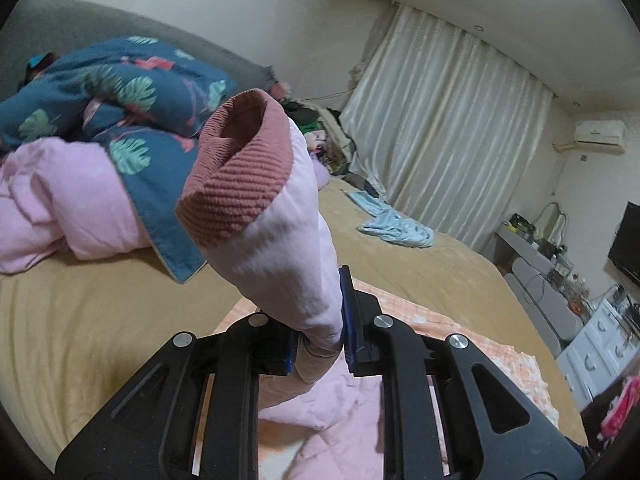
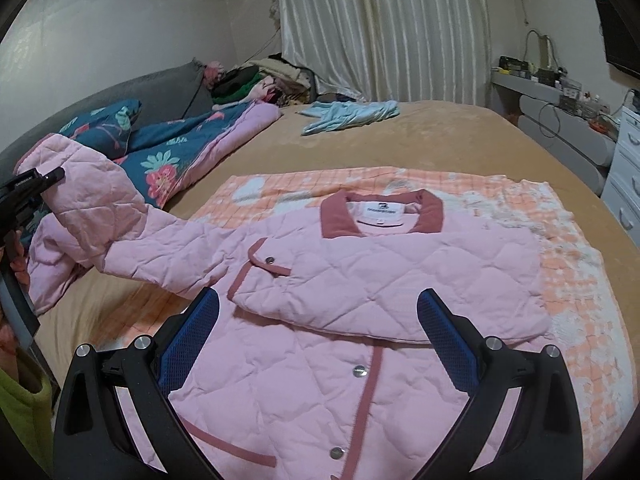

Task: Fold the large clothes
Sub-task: 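Lift the held sleeve upward with the left tool, then fold the sleeve across the jacket body with the left tool and release, then grasp the folded sleeve's ribbed cuff with the right tool, straighten it, release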

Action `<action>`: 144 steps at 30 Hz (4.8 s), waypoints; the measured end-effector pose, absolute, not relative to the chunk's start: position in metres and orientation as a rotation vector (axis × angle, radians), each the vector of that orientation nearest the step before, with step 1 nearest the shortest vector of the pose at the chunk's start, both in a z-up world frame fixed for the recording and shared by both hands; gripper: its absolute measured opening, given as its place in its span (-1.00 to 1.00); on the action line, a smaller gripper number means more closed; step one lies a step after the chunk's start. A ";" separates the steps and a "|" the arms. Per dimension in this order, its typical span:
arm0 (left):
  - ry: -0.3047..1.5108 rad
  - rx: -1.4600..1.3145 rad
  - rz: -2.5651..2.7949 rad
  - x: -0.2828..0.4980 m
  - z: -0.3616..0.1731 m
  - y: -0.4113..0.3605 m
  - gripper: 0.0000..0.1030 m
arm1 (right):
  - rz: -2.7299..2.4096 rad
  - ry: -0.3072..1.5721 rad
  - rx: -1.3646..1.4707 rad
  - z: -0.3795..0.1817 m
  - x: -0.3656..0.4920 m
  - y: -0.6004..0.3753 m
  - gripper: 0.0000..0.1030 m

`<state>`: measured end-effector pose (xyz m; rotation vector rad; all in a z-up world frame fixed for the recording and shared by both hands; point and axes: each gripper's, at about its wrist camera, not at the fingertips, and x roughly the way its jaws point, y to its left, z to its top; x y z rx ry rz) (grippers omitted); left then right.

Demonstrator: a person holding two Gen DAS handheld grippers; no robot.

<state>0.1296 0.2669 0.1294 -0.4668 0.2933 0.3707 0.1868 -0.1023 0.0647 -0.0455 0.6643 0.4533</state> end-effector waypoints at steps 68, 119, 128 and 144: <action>0.706 0.021 -0.124 0.296 0.013 -0.085 -0.82 | 0.090 0.641 0.228 0.023 0.236 -0.343 0.92; 0.824 -0.243 0.159 0.258 0.000 0.165 0.82 | 0.399 0.937 0.376 -0.062 0.275 -0.224 -0.36; 0.823 -0.273 0.165 0.262 -0.007 0.180 0.82 | 0.482 0.616 -0.007 0.025 0.257 -0.194 -0.66; 0.878 -0.280 0.034 0.320 -0.017 0.119 0.82 | 0.396 0.696 0.030 -0.005 0.309 -0.228 -0.66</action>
